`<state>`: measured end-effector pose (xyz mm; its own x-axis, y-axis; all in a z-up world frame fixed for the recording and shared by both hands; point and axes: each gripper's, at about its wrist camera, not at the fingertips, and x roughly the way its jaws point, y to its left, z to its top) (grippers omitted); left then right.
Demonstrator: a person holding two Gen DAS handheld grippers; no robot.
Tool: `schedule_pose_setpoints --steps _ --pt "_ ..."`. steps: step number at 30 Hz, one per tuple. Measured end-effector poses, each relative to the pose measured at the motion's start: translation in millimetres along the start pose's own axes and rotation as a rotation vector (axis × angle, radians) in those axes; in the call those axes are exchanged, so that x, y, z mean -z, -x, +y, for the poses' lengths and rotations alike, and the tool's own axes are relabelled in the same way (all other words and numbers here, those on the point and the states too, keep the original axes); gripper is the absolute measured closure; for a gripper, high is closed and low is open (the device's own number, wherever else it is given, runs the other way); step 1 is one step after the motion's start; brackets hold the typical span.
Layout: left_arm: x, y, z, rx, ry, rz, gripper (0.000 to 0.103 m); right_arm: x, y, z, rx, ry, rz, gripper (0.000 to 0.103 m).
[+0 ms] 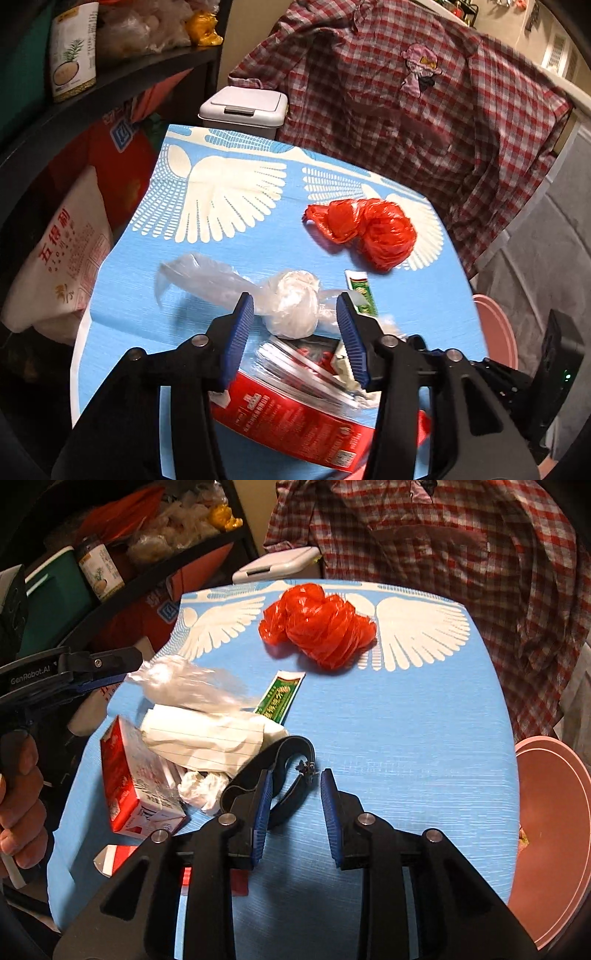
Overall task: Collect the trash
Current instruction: 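Close the left gripper on the crumpled clear plastic bags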
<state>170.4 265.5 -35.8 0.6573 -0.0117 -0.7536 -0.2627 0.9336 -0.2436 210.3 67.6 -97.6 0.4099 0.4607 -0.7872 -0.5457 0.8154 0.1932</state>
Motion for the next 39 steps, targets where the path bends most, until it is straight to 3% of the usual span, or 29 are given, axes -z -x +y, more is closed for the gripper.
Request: schedule_pose_setpoints --steps 7,18,19,21,23,29,31,32,33,39 --pt "2 -22 6 -0.037 -0.01 0.042 0.055 0 -3 1 0.0 0.014 0.016 0.099" --pt "0 -32 11 -0.008 0.034 0.053 0.056 -5 13 1 -0.02 0.017 -0.021 0.1" --pt "0 -32 10 -0.008 0.033 0.055 0.06 -6 14 0 -0.022 0.015 -0.024 0.1" --pt "0 -34 10 0.001 0.035 0.067 0.094 -7 18 -1 -0.025 0.01 -0.033 0.1" --pt "-1 -32 11 -0.001 0.036 0.063 0.102 -9 20 -2 -0.026 0.009 -0.041 0.1" --pt "-10 -14 15 0.016 0.087 0.016 0.103 -12 28 -8 -0.026 -0.006 -0.063 0.1" --pt "-13 -9 15 0.001 0.098 -0.011 0.089 -12 30 -11 -0.021 -0.014 -0.07 0.1" --pt "-13 -8 15 -0.011 0.095 -0.026 0.062 -12 30 -13 -0.019 -0.017 -0.071 0.1" --pt "-14 -6 13 -0.022 0.085 -0.055 0.042 -12 31 -15 -0.016 -0.02 -0.072 0.1" --pt "-12 -28 6 -0.01 0.037 -0.021 0.04 -13 33 -21 -0.016 -0.034 -0.074 0.1"
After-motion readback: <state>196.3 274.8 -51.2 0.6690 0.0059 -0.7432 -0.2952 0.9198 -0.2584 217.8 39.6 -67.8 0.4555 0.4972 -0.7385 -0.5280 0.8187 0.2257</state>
